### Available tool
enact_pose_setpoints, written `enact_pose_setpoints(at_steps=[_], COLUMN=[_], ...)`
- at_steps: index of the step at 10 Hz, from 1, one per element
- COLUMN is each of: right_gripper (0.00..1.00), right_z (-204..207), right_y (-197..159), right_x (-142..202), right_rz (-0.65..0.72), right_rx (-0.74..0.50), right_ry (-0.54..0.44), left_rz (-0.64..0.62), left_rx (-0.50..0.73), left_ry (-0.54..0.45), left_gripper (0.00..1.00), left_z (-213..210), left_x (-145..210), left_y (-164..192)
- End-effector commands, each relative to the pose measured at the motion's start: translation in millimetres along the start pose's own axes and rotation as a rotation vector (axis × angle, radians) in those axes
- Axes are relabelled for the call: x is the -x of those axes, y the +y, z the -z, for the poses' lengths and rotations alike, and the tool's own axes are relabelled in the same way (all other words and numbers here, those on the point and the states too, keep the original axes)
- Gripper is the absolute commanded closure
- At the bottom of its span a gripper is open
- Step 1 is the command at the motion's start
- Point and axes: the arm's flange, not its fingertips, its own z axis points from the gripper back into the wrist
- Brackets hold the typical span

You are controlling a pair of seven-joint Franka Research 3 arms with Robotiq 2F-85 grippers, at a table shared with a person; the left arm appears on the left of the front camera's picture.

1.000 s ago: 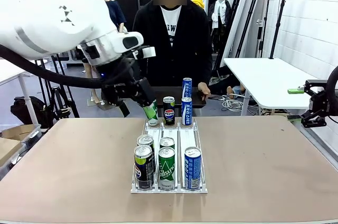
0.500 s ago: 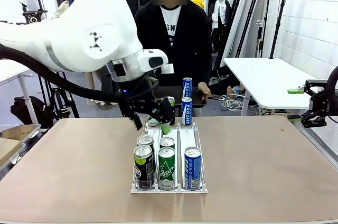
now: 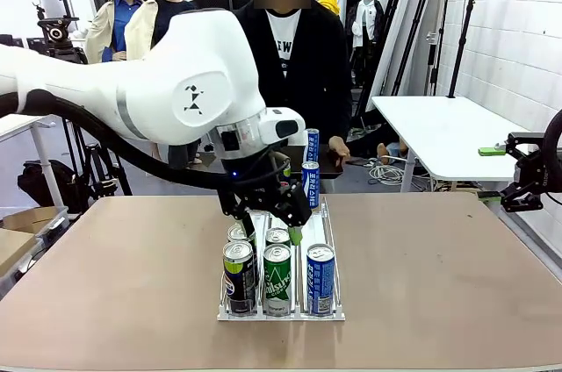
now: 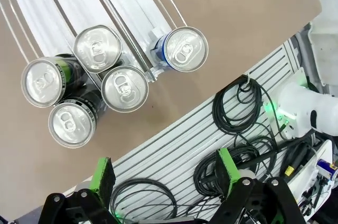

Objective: Retrieve and hand over the desired beverage to the person.
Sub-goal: Pick up another can of the same type that the person held from the Automatic Can Dispenser.

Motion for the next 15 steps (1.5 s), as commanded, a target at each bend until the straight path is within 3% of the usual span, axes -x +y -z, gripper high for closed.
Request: enact_pose_setpoints(at_steps=[1,5,9,15], right_gripper=[0.0,0.0,0.0,0.0], right_z=[-0.2,-0.2,-0.2,-0.2], right_y=[0.7,0.7,0.7,0.7], right_x=[-0.7,-0.7,-0.7,-0.7], right_rz=[-0.002,-0.002,-0.002,-0.002], right_rx=[0.0,0.0,0.0,0.0], right_ry=[-0.001,-0.001,-0.001,-0.001], left_rz=[-0.018,0.014,0.039,0.02], left_rx=[-0.046,-0.047,-0.055,-0.078], left_ry=[-0.019,-0.006,-0.048,-0.028], left_gripper=[0.0,0.0,0.0,0.0], left_z=[11.0,38.8,46.8,61.9], left_x=[-7.8,-15.1,-29.3,-42.7], left_y=[-11.0,-12.1,-2.6,11.8])
